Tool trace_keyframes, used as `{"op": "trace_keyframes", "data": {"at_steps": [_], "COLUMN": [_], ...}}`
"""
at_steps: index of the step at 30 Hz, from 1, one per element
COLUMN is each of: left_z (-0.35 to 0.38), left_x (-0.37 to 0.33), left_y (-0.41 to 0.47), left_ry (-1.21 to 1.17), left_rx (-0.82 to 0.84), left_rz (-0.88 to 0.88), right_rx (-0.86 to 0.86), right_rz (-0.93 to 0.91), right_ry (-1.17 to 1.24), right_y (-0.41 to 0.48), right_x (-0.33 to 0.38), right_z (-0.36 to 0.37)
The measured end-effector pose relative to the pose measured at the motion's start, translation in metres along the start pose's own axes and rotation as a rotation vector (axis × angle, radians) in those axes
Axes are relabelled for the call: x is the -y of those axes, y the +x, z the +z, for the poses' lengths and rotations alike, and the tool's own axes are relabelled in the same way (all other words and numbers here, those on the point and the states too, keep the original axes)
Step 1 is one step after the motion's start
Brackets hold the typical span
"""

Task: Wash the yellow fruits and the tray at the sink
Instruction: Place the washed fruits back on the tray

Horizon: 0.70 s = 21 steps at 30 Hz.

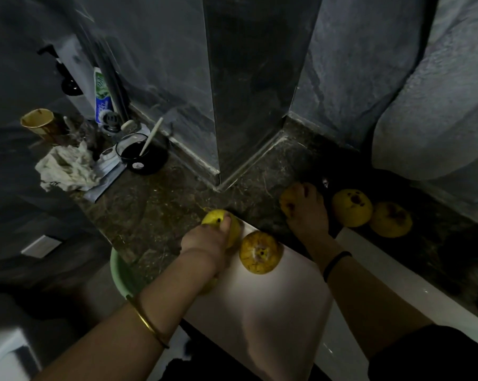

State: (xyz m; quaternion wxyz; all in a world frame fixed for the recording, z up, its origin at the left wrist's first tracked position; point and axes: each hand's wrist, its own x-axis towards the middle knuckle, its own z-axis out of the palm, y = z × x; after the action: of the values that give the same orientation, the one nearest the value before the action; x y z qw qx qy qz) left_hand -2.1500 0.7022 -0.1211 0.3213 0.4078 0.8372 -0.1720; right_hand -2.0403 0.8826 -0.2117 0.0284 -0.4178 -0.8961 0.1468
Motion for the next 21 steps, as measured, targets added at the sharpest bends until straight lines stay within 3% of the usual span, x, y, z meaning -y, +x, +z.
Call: {"op": "trace_keyframes", "data": {"at_steps": [7, 11, 15, 21], "left_z": [0.003, 0.004, 0.005, 0.006], "left_x": [0.0, 0.001, 0.002, 0.001], "left_y": [0.001, -0.001, 0.0, 0.001], "left_ry": [0.039, 0.062, 0.104, 0.109], "left_rx": [-0.006, -0.015, -0.026, -0.021], "left_rz": [0.001, -0.004, -0.004, -0.011], "right_rx": [-0.184, -0.166, -0.182, -0.02], "right_rz": [0.103, 0.171, 0.428, 1.091], "right_ry": [0.278, 0.525, 1.107, 1.717], "right_y": [-0.023, -0.051, -0.08, -0.122], "right_x": [-0.012, -0.03, -0.046, -0.061], "right_z": [-0.029, -0.051, -0.074, -0.053]}}
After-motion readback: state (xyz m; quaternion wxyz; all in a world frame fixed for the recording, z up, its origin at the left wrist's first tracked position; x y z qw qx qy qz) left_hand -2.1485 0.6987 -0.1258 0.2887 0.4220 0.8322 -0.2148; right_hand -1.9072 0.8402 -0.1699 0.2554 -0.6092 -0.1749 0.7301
